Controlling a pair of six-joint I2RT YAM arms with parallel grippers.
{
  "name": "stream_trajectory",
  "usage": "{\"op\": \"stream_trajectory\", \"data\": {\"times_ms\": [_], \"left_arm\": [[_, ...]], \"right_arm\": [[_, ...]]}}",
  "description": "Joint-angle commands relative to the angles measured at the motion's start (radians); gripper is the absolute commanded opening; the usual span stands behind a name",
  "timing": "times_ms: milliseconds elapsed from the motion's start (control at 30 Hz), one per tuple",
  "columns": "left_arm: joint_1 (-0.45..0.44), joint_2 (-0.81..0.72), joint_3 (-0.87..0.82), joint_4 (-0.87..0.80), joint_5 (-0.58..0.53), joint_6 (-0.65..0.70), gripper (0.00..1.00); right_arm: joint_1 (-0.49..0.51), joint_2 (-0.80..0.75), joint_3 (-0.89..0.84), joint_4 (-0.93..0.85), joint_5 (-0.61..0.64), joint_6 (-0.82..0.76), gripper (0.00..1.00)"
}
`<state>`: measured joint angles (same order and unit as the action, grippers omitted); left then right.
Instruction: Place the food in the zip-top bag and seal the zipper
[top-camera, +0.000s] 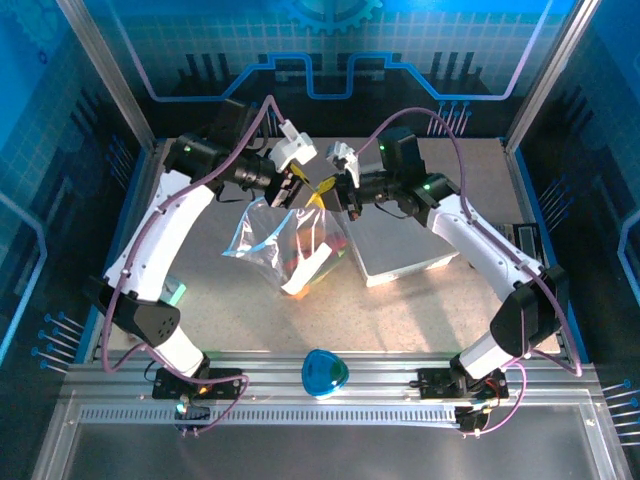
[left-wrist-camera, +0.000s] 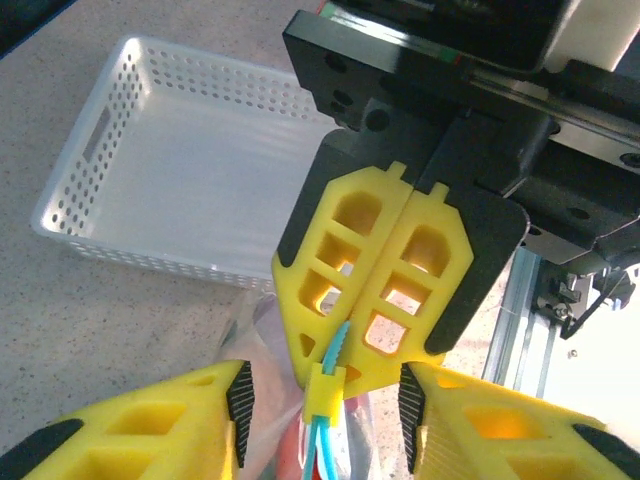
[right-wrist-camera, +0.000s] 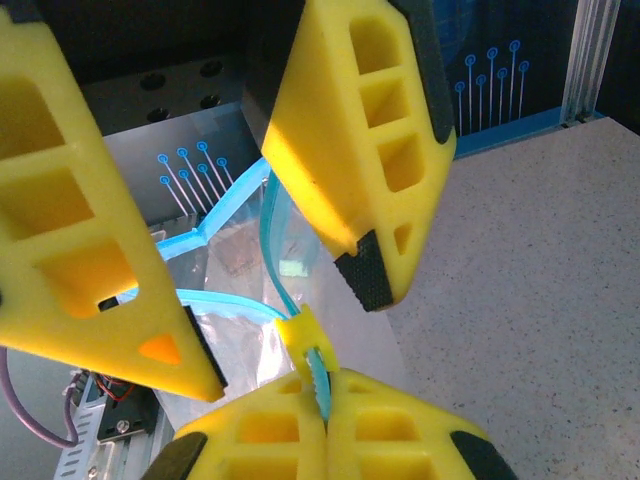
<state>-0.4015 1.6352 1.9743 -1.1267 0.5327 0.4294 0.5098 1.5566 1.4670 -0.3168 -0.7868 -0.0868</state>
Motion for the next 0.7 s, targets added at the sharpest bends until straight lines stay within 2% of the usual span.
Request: {"op": "stream_trajectory", "data": {"times_ms": [0,133,300,433,533,667], "left_arm": [[-0.003,0.017,0.032,-0.046,0.048,0.034,0.43],[-0.003,0.030,0.041,-0.063,0.057,0.041,0.41],[-0.003,0.044,0.060,-0.091,0.055,0.055,0.26],[-0.003,0.050,0.064,-0.106,0.053,0.061,0.22],[-0.003,0.053,0.067,-0.114,0.053,0.065,0.14],[-0.003,0.051,0.069,-0.114,0.043,0.066,0.13]], "right_arm": [[0.010,0.011,0.042,-0.011,-0.026,-0.004,0.00],[0.010,0.014,0.046,-0.011,-0.021,-0.003,0.00],[0.009,0.016,0.049,-0.007,-0.019,0.001,0.00],[0.007,0.019,0.051,-0.005,-0.020,0.005,0.00],[0.004,0.019,0.052,-0.002,-0.018,0.008,0.00],[0.003,0.016,0.052,-0.002,-0.020,0.011,0.00]]}}
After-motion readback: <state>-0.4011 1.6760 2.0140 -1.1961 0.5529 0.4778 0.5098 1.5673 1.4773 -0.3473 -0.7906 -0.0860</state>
